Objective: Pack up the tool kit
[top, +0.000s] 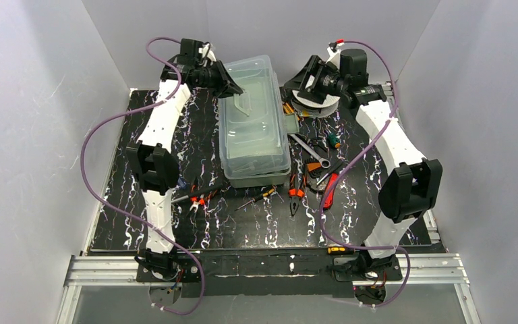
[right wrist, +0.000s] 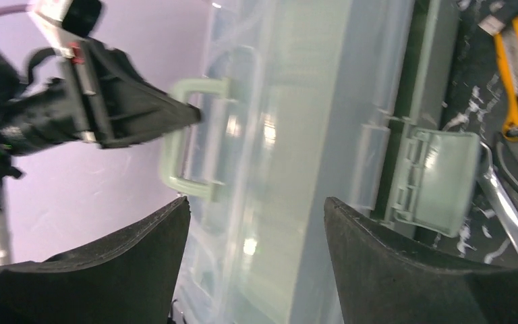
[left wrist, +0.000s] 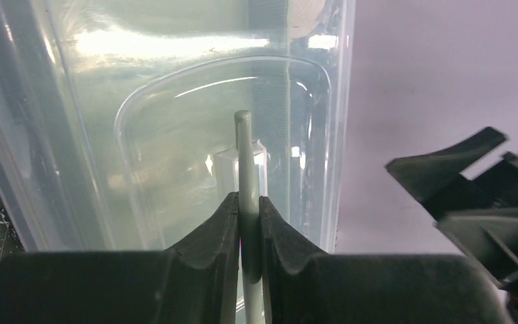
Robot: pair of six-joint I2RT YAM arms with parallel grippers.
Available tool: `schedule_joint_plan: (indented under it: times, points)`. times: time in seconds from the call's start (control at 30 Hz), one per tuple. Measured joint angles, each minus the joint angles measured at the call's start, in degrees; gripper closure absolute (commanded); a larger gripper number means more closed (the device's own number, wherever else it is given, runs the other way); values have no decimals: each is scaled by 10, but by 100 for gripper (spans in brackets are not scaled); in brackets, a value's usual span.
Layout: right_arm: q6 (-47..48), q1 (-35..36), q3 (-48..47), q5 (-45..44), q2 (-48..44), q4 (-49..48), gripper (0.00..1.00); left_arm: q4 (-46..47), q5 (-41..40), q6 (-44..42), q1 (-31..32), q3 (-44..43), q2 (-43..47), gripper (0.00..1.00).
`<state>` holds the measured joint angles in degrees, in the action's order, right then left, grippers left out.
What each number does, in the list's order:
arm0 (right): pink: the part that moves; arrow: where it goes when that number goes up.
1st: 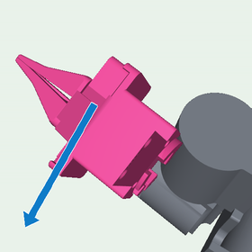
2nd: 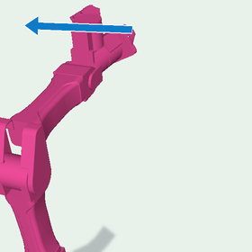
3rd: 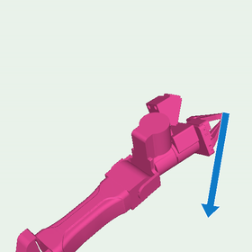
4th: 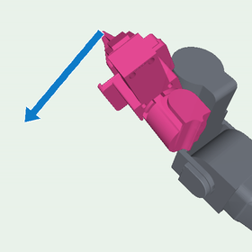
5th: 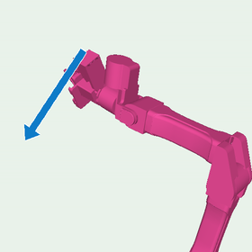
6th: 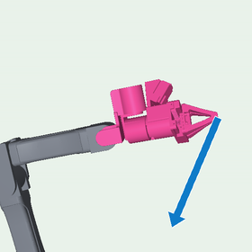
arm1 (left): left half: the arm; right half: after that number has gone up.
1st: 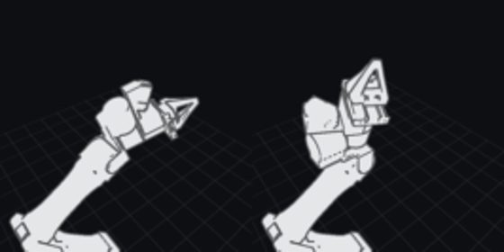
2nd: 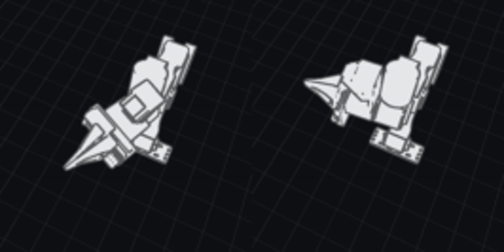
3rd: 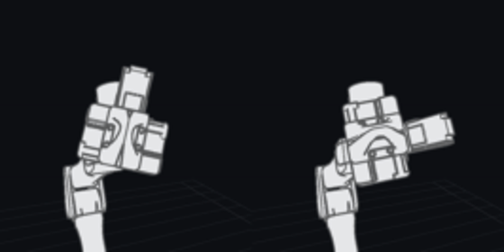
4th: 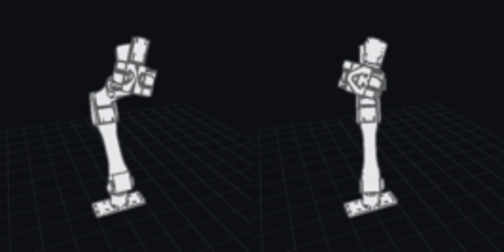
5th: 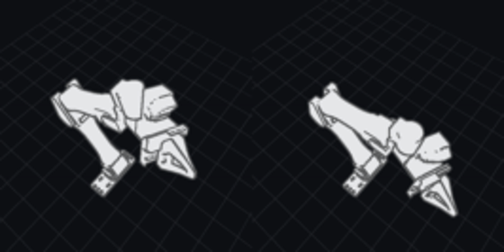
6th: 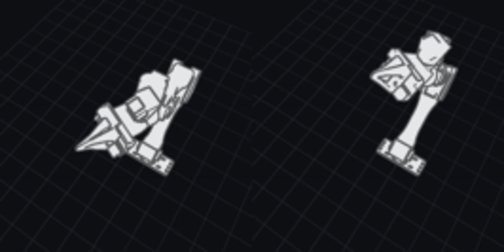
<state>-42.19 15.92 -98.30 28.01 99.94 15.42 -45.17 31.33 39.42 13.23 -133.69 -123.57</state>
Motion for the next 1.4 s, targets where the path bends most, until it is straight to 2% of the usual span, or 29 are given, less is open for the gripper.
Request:
schedule_joint_plan:
  times: [0.13, 0.33, 0.5, 0.77, 0.87, 0.97, 1.0, 1.2, 1.27, 1.4]
  points:
    - [26, 4, 6, -33, 14, 35, 22, 8, 47, 6, -33, 7, 4, 100]
    - [72, 21, -3, -96, 62, 90, 27, 100, 124, 39, -89, 135, 66, 100]
    - [103, 52, -10, -165, 94, 140, 29, 165, 171, 66, -121, 202, 92, 100]
    - [110, 83, 147, -208, 41, 120, 37, 233, 218, 91, -127, 250, 93, 100]
    - [109, 86, 164, -210, 41, 114, 50, 243, 232, 97, -137, 255, 93, 100]
    - [110, 90, 168, -210, 38, 101, 53, 246, 241, 97, -146, 260, 97, 100]
    - [111, 92, 168, -210, 38, 100, 57, 246, 243, 97, -150, 262, 99, 100]
    - [110, 97, 172, -200, 37, 85, 91, 245, 255, 96, -177, 274, 110, 100]
    - [113, 101, 168, -203, 37, 87, 98, 248, 257, 96, -189, 286, 119, 100]
    - [116, 101, 163, -219, 37, 95, 99, 251, 257, 86, -222, 316, 139, 100]
